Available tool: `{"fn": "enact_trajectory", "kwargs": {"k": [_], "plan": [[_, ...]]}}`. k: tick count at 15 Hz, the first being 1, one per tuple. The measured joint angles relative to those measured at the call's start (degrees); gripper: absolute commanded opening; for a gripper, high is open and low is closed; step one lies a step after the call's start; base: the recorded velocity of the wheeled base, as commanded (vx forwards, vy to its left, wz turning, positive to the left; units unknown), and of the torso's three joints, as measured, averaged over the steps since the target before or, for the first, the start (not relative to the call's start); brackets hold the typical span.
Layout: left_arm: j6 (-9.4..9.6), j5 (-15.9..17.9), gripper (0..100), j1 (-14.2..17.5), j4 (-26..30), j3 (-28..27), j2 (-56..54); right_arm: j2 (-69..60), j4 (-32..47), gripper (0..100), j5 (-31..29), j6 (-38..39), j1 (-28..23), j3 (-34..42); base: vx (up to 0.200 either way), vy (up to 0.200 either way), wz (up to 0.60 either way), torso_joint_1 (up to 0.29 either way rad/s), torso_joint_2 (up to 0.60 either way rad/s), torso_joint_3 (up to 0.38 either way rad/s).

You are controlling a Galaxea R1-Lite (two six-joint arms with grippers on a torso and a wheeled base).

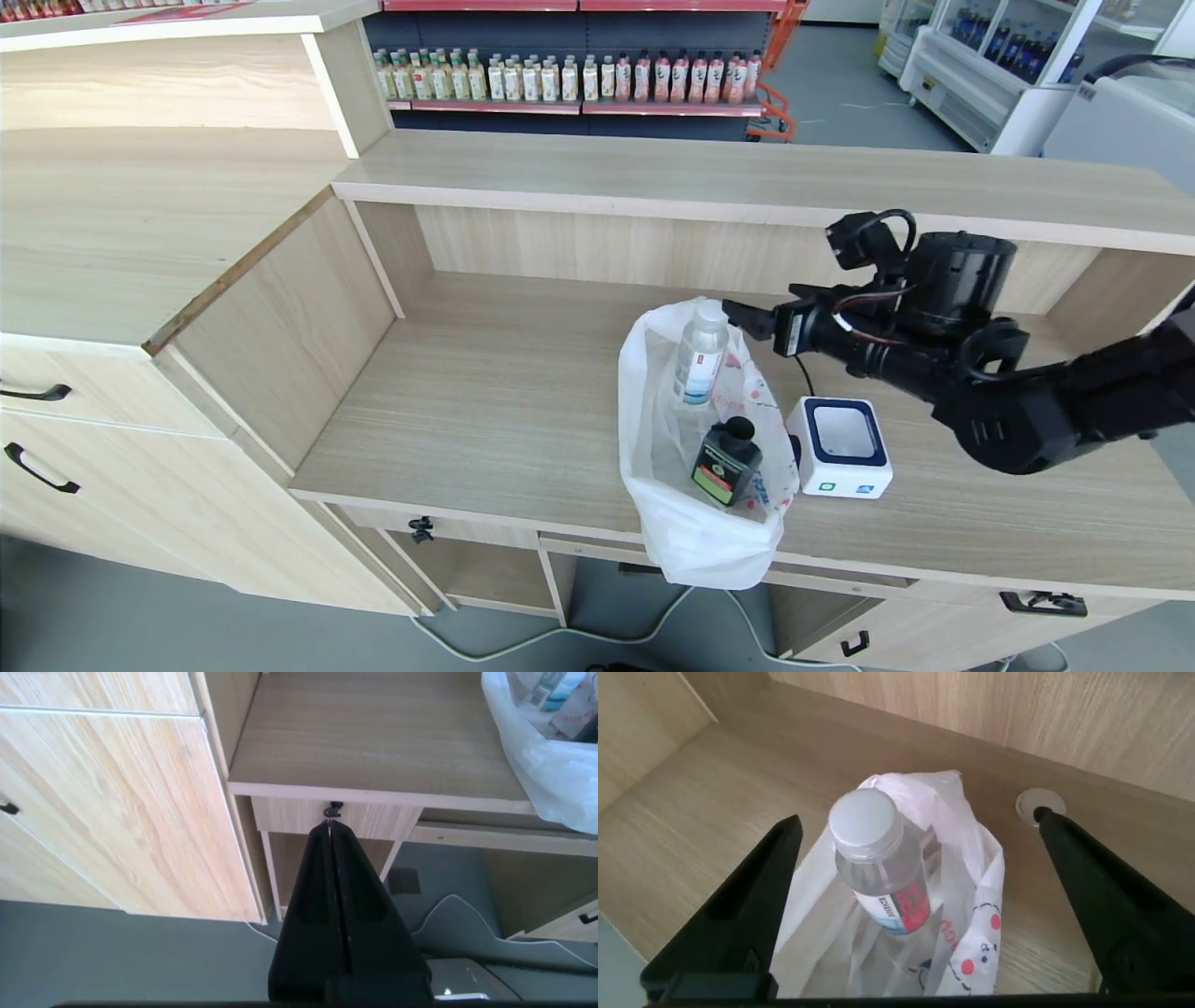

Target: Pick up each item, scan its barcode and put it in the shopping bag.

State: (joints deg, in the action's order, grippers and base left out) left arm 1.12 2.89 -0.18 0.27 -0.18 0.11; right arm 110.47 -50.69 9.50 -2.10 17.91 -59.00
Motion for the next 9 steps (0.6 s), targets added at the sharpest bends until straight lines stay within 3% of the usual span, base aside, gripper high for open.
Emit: {"fn": "enact_trajectory", "kwargs": {"k": [4, 9], "plan": [[0.05, 0.0, 0, 0.0, 0.0, 0.0, 0.0, -23.2, 12.6, 100, -6.2, 1.7, -7.2, 13.2, 0.0, 0.0, 0.0, 0.0, 0.0, 0.0], [0.02, 0.0, 0, 0.0, 0.0, 0.0, 0.0, -58.8, 26.0, 100, -11.7, 1.9, -16.0, 40.0, 0.0, 0.0, 0.0, 0.0, 0.0, 0.0]]}}
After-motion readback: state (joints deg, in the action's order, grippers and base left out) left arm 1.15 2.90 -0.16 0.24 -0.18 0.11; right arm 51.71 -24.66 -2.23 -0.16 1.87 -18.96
